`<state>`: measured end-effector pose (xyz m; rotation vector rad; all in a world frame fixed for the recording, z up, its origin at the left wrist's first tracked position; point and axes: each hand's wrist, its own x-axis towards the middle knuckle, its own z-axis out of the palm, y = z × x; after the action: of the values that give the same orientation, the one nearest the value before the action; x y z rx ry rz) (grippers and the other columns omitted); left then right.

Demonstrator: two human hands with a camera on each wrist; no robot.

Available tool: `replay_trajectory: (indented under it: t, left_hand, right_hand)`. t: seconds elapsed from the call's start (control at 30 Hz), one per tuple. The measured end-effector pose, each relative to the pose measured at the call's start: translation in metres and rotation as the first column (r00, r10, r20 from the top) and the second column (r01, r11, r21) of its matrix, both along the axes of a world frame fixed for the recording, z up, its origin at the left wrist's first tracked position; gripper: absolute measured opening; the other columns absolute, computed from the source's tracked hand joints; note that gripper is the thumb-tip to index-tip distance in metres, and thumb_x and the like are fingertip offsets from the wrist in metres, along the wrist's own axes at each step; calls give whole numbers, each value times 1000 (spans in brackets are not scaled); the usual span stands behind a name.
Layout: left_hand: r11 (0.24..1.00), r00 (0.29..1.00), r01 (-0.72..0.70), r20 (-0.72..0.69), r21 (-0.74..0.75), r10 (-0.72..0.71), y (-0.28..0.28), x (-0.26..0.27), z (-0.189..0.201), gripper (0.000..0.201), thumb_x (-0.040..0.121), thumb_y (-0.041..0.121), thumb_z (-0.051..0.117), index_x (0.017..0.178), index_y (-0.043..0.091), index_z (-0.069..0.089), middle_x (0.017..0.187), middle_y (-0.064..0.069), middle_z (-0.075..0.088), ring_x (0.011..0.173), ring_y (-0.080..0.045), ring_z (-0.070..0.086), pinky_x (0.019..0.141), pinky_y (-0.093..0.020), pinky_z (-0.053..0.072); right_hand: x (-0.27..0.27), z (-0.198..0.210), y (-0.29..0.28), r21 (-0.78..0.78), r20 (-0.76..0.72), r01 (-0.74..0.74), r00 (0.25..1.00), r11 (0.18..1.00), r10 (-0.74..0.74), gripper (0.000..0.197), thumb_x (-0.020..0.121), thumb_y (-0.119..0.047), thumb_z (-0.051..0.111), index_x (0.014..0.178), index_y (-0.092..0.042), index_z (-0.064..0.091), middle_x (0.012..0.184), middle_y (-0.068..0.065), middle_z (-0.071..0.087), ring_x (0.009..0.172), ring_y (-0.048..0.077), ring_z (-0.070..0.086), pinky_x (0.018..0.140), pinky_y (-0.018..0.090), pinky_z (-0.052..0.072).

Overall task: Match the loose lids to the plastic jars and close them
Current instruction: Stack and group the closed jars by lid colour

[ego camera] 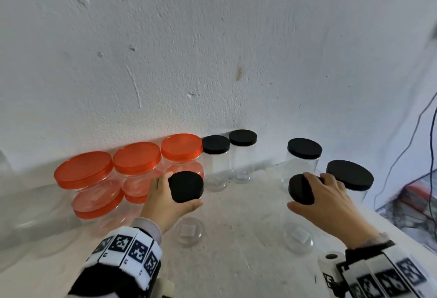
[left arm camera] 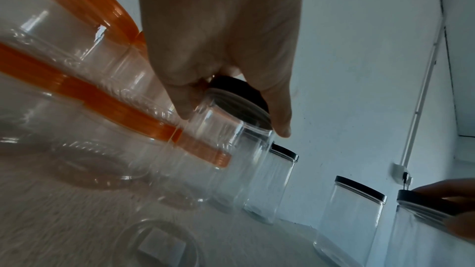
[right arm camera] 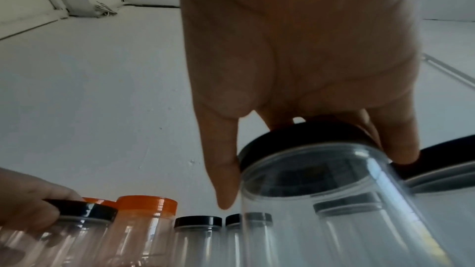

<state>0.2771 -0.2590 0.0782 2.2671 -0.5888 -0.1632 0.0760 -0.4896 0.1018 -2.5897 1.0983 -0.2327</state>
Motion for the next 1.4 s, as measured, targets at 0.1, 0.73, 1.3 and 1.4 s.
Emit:
replay_trajectory:
  t: [0.1,0.73,1.3,1.4]
  left_hand:
    - [1000,1000,2,-1,-3,-2,0,-1,0,102,65,45,82,144,17,23,141,-5,28,128,-22,35,104,-37,37]
    - [991,999,22,-43,-135,-28,1,0,-9,96,64,41,84,140,22,28,130,-1,42,117,-21,46,98,-41,46]
    - [988,999,30,-14,-152,-33,0,-1,-12,96,63,40,84,140,22,29,129,1,43,117,-18,45,93,-32,43]
    - [986,999,31,-13,-161,-33,1,-1,-13,94,62,42,83,138,25,30,127,4,42,115,-15,44,89,-29,41]
  right_hand:
    - [11,1,-2,34,70,-26,997,999,24,71,77,-42,71,138,-24,39,134,8,33,122,27,30,91,32,34]
    - [152,-13,-17,56,256,-271,934,961,248,63,80,-40,70,132,-17,45,136,9,31,119,29,32,92,30,33]
    - [127,-28,-89,130,402,435,798,891,-448,54,89,-29,57,133,-3,37,150,18,14,133,43,21,106,55,28]
    - [135,-31,-96,156,434,427,780,890,-451,54,87,-26,61,129,-1,39,148,17,18,122,41,32,96,51,38]
